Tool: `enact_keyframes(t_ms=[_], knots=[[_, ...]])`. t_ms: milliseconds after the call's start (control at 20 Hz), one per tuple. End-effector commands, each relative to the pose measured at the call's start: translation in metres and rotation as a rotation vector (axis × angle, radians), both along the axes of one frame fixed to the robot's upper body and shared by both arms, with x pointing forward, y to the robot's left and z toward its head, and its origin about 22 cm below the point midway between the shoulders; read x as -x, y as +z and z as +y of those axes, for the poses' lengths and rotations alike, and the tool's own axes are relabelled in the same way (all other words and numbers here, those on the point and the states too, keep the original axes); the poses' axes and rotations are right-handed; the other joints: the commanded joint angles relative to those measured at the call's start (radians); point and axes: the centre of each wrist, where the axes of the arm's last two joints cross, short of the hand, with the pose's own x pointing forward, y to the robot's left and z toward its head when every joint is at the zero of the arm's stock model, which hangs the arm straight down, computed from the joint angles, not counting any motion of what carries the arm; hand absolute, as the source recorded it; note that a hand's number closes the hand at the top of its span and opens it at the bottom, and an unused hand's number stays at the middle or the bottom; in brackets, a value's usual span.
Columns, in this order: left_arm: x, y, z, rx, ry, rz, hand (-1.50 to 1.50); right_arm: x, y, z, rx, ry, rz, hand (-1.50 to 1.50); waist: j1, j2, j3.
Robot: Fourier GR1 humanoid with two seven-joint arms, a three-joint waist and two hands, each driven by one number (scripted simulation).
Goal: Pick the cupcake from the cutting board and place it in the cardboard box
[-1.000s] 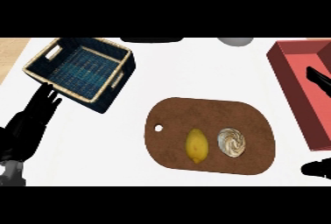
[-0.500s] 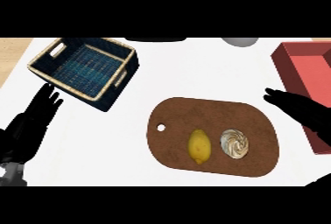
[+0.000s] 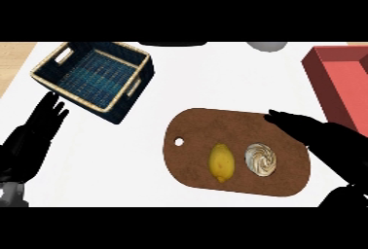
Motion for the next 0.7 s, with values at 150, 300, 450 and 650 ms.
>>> enact_keyframes(t_ms=[150,300,450,650], knots=[[-0.001,-0.004,0.006,0.012,-0.007,0.004,0.0,-0.009,0.003,-0.009,0.063,-0.013,0.057,-1.5,-0.007,0.0,0.001],[0.01,-0.015,0.007,0.001,-0.005,0.002,0.0,-0.013,-0.02,0.001,0.07,-0.01,0.071,-1.5,-0.004,0.0,0.001],[0.012,-0.002,-0.007,-0.003,0.008,-0.002,0.0,-0.019,-0.031,-0.013,0.05,0.0,0.07,-1.5,-0.004,0.0,0.002],[0.006,-0.008,0.001,-0.001,-0.001,0.005,0.0,-0.011,-0.034,0.009,0.026,0.023,0.041,-1.5,-0.006,0.0,0.001]])
